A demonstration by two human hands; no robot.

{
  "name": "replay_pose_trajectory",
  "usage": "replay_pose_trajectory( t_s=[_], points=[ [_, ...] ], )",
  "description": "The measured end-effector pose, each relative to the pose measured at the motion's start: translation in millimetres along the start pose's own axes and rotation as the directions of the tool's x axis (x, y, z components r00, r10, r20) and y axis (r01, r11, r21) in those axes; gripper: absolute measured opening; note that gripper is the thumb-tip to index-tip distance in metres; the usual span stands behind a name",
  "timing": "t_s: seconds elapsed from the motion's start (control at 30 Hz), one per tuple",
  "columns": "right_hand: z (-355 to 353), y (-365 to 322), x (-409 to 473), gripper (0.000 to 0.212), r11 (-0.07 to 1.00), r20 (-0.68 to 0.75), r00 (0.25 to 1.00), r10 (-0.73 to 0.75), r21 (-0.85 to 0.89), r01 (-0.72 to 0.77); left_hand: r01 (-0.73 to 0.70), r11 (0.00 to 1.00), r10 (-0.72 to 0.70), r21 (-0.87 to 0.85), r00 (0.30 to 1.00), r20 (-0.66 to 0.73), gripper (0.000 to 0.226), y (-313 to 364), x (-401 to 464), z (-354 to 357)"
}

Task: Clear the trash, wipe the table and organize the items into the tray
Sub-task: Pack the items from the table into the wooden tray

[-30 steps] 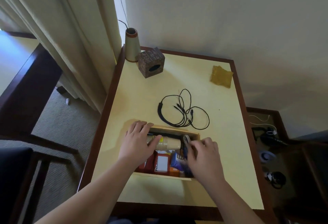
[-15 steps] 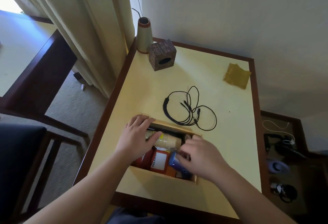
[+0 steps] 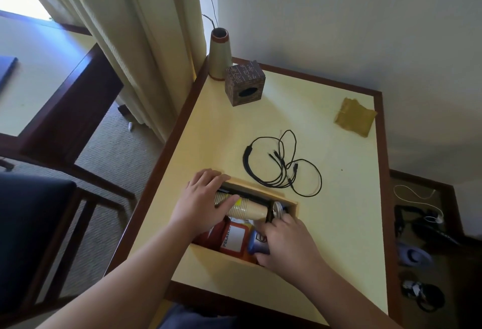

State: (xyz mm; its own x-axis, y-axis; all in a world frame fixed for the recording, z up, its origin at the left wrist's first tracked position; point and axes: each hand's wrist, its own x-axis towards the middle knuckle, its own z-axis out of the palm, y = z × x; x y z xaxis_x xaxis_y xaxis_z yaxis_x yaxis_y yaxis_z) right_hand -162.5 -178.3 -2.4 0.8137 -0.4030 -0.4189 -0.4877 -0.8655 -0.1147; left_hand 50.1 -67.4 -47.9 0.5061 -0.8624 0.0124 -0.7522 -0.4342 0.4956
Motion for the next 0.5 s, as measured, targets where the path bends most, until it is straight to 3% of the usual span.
replay_pose_trajectory(
  t_s=[0.3,0.43,0.5],
  points=[
    [-2.0,0.0,3.8,0.063,1.000,0.052,0.999,-0.011,0.029,0.009,0.001,1.000,-0.001,-0.010,1.000,0.000,0.057,-3.2,0.7,2.7],
    [-20.8,12.2,4.4,0.040,0.968,0.027,0.999,0.031,0.249,-0.037,-0.003,1.000,0.004,-0.010,1.000,0.005,0.058,-3.1,1.3,2.3],
    [-32.5,23.8,8.3,0.030,0.916,-0.039,0.990,0.135,0.387,-0.110,0.002,1.000,-0.001,-0.012,1.000,0.014,0.058,-2.6,1.4,0.7]
  ],
)
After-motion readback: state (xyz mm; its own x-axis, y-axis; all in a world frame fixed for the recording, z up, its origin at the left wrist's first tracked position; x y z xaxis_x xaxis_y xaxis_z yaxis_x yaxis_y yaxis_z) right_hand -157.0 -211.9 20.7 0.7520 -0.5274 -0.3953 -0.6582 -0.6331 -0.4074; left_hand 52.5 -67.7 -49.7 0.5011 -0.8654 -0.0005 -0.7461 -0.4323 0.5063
